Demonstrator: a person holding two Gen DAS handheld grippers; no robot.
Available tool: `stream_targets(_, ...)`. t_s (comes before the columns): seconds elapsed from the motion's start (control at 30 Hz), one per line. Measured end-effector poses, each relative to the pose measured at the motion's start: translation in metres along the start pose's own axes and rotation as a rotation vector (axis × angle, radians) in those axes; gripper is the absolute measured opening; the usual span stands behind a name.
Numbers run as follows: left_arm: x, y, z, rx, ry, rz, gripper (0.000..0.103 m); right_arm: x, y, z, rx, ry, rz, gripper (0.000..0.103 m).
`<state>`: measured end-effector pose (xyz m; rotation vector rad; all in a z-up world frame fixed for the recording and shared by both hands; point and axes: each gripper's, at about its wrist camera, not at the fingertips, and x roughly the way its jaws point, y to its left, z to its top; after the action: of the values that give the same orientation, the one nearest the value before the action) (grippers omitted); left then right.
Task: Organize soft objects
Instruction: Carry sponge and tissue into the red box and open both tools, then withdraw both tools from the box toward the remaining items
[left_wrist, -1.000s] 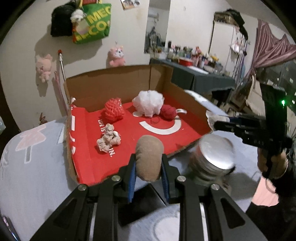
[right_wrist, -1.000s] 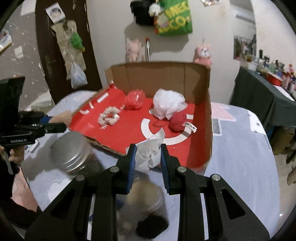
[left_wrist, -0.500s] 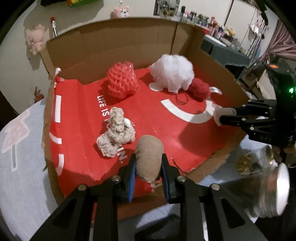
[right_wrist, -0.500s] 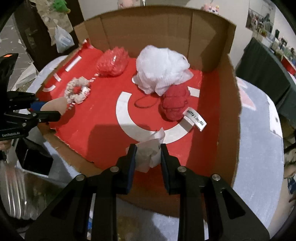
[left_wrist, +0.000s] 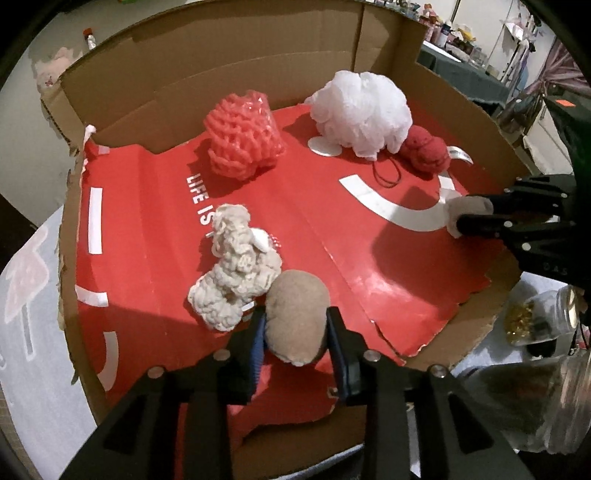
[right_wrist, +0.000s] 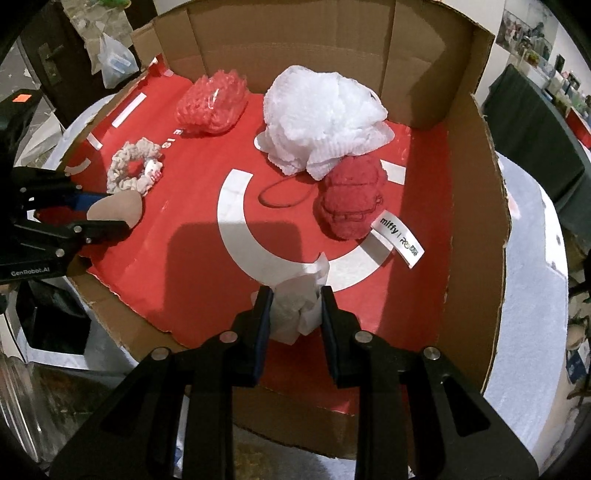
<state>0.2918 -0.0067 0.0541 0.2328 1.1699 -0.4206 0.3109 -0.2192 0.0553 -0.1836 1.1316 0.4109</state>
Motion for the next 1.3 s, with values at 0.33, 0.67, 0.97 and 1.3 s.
stream_targets(0.33, 0.000, 0.000, -0.002, 0.002, -0.010, 0.003, 0.047, 0.003, 0.002, 0.003, -0.004, 0.021, -0.018, 0.026)
stream_targets(0.67, -0.015, 0.001, -0.010, -0.012, -0.062, -0.019, 0.059, -0.004, 0.018, 0.002, -0.056, -0.018, -0.041, 0.059)
stream_targets(0.97, -0.086, -0.003, -0.035, -0.072, -0.279, -0.040, 0.087, -0.075, 0.020, -0.003, 0.004, -0.221, -0.119, 0.067)
stream_targets(1.3, -0.151, -0.041, -0.080, -0.153, -0.546, 0.029, 0.102, -0.176, 0.056, -0.070, 0.006, -0.540, -0.164, 0.076)
